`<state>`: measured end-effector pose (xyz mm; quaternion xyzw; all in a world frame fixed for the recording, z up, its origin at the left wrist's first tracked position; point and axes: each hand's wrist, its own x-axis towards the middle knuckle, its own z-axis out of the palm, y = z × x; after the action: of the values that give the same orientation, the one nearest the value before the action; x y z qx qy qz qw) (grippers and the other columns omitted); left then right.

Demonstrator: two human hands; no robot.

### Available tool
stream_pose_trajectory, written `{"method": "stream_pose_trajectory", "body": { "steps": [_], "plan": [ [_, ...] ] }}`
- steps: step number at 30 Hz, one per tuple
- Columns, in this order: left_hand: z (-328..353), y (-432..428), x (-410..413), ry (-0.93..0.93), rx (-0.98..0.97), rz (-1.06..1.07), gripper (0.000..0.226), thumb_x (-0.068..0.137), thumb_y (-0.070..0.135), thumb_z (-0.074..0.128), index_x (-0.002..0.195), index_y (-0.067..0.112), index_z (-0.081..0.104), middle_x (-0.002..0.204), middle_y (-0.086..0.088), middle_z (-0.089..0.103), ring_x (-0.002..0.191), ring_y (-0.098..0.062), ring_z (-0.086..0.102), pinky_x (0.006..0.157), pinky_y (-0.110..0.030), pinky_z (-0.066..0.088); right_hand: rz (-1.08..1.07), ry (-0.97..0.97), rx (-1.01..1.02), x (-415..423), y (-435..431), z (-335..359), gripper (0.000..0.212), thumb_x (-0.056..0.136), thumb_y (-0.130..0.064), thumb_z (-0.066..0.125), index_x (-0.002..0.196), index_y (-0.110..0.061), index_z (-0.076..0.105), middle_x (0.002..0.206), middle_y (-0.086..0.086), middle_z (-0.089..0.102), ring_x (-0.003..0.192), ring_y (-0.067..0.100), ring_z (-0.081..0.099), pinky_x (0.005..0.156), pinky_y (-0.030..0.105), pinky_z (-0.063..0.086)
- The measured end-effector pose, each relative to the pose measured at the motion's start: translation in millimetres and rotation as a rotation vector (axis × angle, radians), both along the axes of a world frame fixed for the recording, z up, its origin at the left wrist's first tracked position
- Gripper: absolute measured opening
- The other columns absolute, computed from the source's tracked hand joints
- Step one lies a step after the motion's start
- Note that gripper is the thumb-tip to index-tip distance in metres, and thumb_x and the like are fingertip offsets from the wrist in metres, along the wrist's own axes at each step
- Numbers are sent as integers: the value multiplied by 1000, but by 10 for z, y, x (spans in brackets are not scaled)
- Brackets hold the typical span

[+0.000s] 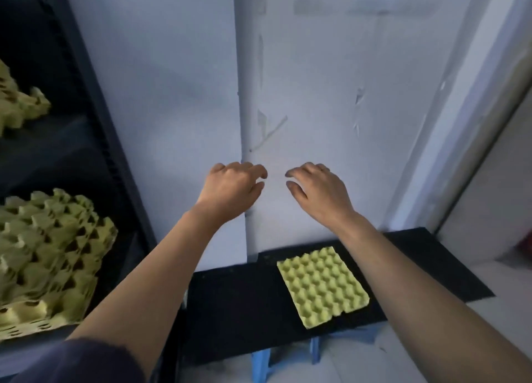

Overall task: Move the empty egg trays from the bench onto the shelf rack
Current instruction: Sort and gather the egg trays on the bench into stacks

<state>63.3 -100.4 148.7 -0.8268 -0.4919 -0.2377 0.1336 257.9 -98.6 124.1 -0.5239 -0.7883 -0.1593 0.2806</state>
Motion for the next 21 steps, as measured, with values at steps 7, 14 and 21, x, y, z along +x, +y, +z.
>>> {"method": "stream_pose_trajectory", "body": {
  "steps": [7,14,21],
  "plan": [
    [-641,926,538,63,-275,-49,28,97,31,38,120,27,53,112,5,61,107,-19,55,90,-33,38,-169,-27,-309,591,677,-655,33,99,-34,41,128,-24,54,124,0,56,115,24,49,84,35,45],
    [-1235,1582,1211,76,-493,-128,29,97,31,37,122,26,52,116,3,59,110,-19,53,91,-35,36,-315,-29,-598,1348,1017,-1319,34,98,-31,43,129,-22,52,121,5,56,112,27,50,86,38,46],
    [-2012,1833,1618,123,-677,-62,30,97,29,37,123,27,51,120,3,58,111,-20,54,90,-36,39,-397,21,-953,2083,1236,-2106,43,97,-37,45,137,-23,43,127,9,51,119,31,46,94,45,45]
  ]
}}
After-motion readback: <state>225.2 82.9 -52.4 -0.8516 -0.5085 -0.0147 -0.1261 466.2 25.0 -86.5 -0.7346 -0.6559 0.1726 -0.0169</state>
